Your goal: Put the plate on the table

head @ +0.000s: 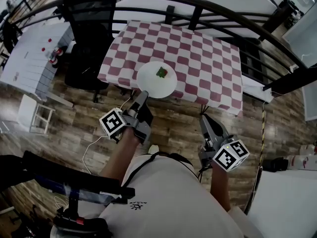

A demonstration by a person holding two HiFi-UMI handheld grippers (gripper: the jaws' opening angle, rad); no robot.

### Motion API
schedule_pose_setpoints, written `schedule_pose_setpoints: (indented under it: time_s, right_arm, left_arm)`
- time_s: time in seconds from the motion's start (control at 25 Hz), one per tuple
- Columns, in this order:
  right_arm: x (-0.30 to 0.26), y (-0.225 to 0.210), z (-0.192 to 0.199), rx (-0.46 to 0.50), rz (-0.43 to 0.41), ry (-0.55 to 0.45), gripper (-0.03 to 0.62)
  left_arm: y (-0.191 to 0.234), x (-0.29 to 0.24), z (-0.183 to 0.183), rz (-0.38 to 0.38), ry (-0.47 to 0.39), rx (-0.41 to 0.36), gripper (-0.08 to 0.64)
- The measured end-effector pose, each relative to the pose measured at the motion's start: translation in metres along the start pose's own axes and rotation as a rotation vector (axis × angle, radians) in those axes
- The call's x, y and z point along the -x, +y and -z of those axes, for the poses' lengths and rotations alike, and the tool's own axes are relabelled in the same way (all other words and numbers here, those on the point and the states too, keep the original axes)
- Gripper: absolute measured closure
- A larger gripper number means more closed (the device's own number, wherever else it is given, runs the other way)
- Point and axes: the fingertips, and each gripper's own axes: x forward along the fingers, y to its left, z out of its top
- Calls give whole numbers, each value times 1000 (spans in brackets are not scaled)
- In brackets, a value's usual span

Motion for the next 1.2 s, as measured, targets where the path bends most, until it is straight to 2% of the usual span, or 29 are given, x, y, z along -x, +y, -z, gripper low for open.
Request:
schedule_pose_setpoints:
  time_s: [0.68, 1.2]
  right_arm:
    - [-39, -5, -2, 1, -40, 25, 584]
    - [-103, -55, -42, 5, -129, 54, 584]
  left_arm:
    - [10, -3, -36, -14, -60, -4, 540]
    - [17, -65, -67, -17, -135, -30, 540]
